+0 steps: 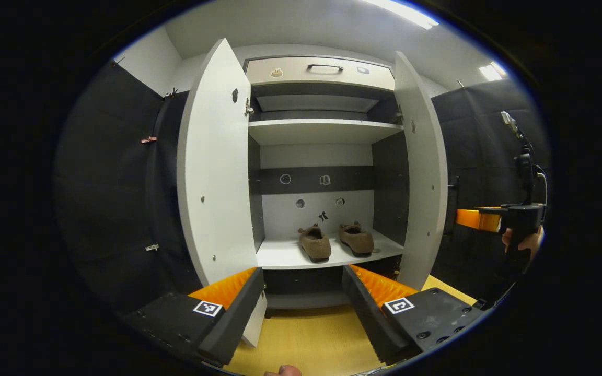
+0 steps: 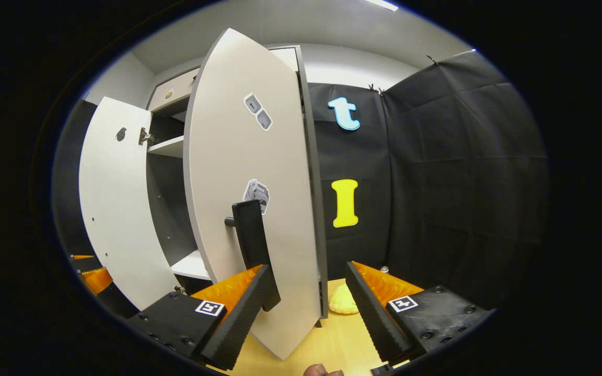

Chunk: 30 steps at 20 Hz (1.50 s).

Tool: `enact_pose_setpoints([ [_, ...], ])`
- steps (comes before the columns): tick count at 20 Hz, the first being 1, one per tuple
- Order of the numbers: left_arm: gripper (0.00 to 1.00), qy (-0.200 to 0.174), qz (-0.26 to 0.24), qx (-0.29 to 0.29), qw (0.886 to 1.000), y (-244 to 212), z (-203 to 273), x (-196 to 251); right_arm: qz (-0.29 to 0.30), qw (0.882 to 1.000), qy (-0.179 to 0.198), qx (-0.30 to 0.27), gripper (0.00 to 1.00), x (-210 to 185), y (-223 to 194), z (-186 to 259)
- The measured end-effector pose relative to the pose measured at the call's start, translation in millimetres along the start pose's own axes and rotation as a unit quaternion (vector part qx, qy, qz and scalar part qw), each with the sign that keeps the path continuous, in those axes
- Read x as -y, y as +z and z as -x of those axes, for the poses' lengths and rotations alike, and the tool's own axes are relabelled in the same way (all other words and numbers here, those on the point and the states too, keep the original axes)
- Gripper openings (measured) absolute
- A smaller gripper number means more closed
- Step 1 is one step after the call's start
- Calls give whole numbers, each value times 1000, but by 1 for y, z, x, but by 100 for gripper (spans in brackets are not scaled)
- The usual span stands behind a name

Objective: Grab one shoe with the right hand and put it into the shoe cabinet, grab the other shoe with the left hand and put it into the shoe cabinet; then close the right door with the right hand and the left door with the left hand.

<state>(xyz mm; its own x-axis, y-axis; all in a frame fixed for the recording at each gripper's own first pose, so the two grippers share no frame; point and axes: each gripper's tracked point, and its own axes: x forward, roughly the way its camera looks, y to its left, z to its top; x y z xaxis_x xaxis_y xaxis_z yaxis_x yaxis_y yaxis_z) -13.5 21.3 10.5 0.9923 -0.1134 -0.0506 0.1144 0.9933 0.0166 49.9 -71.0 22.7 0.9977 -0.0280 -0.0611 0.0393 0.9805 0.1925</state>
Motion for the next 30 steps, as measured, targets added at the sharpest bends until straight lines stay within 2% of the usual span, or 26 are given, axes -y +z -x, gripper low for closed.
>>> enact_pose_setpoints([
  [5, 96, 12, 6, -8, 1000, -5, 9, -22, -26, 998, 49, -28, 98, -47, -21, -3],
  [10, 96, 42, 17, -12, 999, -8, 15, -60, -14, 996, 82, -34, 98, -85, -29, 10],
  [16, 96, 101, 9, -5, 995, -3, 22, -126, -1, 992, 116, -38, 98, -129, -36, 24],
  [22, 96, 158, -3, 10, 987, 10, 4, -197, 18, 990, 136, -39, 98, -151, -39, 34],
  [30, 97, 179, 14, -4, 984, -6, -43, -239, 22, 990, 137, -38, 98, -151, -36, 42],
])
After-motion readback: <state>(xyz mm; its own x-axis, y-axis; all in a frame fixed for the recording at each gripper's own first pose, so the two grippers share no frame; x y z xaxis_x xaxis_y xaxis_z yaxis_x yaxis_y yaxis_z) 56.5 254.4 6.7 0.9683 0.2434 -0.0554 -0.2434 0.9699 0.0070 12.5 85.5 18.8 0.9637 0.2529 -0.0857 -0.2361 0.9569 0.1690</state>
